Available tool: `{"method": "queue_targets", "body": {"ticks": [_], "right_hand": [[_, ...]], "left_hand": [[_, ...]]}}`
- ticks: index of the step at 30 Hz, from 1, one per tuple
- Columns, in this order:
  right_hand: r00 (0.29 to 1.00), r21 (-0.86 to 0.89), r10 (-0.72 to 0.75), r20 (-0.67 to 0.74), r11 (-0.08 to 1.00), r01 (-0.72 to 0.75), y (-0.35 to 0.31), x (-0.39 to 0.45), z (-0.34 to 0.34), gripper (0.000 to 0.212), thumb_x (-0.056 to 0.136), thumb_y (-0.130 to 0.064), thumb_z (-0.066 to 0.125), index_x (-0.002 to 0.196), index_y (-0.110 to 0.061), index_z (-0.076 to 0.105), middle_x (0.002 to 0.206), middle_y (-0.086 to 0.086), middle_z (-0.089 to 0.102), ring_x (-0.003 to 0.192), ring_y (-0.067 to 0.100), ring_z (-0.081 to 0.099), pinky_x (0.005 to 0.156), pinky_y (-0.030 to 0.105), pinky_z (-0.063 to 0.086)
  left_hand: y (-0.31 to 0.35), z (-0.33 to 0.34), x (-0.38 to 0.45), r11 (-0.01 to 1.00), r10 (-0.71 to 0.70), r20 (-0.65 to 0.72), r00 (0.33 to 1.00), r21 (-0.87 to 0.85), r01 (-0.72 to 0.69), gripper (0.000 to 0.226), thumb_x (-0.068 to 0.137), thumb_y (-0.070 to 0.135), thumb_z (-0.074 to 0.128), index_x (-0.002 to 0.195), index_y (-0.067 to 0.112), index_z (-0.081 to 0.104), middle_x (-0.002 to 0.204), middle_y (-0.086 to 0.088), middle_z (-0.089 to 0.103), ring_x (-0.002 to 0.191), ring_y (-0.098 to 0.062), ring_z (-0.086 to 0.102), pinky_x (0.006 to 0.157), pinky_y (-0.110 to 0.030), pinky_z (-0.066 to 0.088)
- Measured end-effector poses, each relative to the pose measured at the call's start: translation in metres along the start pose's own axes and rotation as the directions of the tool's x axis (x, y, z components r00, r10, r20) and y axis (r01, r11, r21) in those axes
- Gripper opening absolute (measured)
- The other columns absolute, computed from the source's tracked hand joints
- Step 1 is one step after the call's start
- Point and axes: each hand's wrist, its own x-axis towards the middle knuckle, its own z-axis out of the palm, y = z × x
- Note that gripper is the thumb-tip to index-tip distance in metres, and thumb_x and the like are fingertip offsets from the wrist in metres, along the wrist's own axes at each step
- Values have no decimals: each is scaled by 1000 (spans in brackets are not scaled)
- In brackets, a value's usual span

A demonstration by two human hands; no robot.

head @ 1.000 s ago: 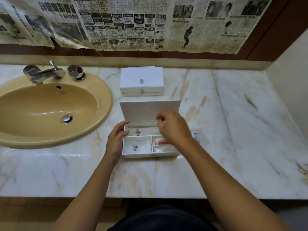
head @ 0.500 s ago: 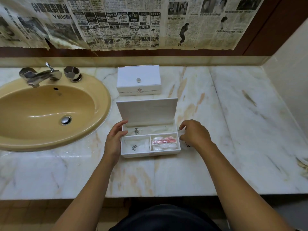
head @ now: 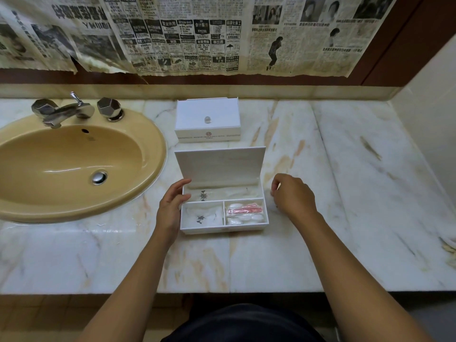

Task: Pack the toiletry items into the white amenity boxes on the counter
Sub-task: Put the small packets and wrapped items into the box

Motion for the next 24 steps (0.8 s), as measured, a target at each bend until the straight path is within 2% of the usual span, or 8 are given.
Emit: {"method": "queue_targets", "body": {"ticks": [6,9,11,14,17,20,23,24], "right_hand": [[980,40,-117,-159,991,125,-26,-4,-32,14,87,-7,52,84,-19,58,81,2,64,70,24,59,62,30,46],[960,147,-193,-202,963,224,-47,-13,-41,13,88,-12,53,80,-22,56,76,-3,64,70,22,61,63,32,51],[954,235,-244,-172,931,281,-64,-21,-39,10,85,-14,56,79,-21,57,76,-3,65,71,22,63,67,35,53],[947,306,-318,-47,898,317,-89,-32,-21,9,83,-16,61,77,-23,58,79,-3,67,73,23,63,70,35,54],[918,316,-395,37,876,364,-107,-42,6,9,86,-19,62,79,-24,59,81,-1,67,75,24,63,71,35,54],[889,275,-456,48,862,427,-118,-45,32,3,90,-19,60,87,-19,62,86,3,66,80,25,60,71,35,52],[899,225,-435,57,883,412,-122,-43,51,8,91,-13,54,90,-15,62,88,8,67,83,30,60,67,31,45],[906,215,-420,55,891,400,-123,-42,55,10,91,-12,52,90,-14,62,89,9,67,83,31,60,65,29,42]], "left_hand": [[1,1,0,1000,6,4,1000,-22,-5,42,90,3,53,107,37,69,127,7,62,116,11,50,95,-18,37],[0,1,1,999,12,8,1000,-31,-11,41,90,3,53,109,35,69,127,5,62,120,4,51,99,-20,38],[0,1,2,1000,11,9,1000,-29,-11,40,90,3,53,111,33,69,128,2,63,125,-6,52,104,-26,39],[0,1,1,999,18,5,1000,-27,-18,39,88,3,54,110,32,70,123,2,64,127,-12,51,101,-25,39],[0,0,0,1000,12,10,1000,-10,-12,40,80,14,55,109,36,70,125,1,65,127,-20,53,109,-40,41],[1,-1,0,1000,-3,10,1000,6,3,41,79,14,52,108,37,70,126,3,65,125,-17,55,110,-47,41],[4,1,-1,1000,0,2,1000,11,0,41,88,5,53,107,36,69,122,10,64,117,3,53,109,-34,40],[4,1,-1,1000,4,4,1000,15,-4,41,90,3,51,108,36,68,121,11,63,116,4,53,108,-31,40]]}}
